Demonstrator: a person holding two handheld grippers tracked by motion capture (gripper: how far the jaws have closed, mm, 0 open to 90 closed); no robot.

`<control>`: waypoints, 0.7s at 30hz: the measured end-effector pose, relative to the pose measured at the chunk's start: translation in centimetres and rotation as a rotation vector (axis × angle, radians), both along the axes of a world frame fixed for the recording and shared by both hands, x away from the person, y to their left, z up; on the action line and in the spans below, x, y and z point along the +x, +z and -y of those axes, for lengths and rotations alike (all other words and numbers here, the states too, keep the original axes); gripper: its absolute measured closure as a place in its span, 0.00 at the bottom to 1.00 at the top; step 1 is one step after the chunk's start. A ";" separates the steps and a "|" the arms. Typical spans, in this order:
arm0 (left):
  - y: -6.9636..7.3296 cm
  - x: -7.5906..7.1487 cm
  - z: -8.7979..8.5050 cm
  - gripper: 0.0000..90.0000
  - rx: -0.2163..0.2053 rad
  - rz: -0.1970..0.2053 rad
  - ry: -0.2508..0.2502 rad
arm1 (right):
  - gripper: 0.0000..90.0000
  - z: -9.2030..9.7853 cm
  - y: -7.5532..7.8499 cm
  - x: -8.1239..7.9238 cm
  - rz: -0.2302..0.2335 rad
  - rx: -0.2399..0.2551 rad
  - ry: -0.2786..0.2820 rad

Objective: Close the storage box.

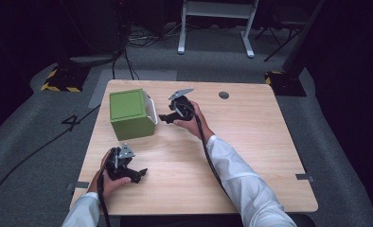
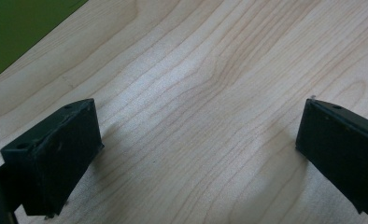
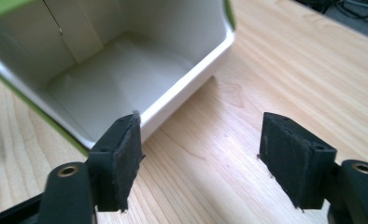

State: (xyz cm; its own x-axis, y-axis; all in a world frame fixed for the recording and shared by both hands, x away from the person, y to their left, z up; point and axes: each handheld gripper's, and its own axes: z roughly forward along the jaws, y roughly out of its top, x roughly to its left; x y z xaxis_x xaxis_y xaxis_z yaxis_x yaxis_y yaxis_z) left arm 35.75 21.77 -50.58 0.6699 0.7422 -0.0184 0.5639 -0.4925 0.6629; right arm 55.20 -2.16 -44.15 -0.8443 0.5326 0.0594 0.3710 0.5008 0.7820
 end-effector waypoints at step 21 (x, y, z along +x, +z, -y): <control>0.0 0.0 -0.1 0.00 0.002 0.002 -0.007 | 0.25 9.8 3.6 -3.8 0.090 -0.177 -0.022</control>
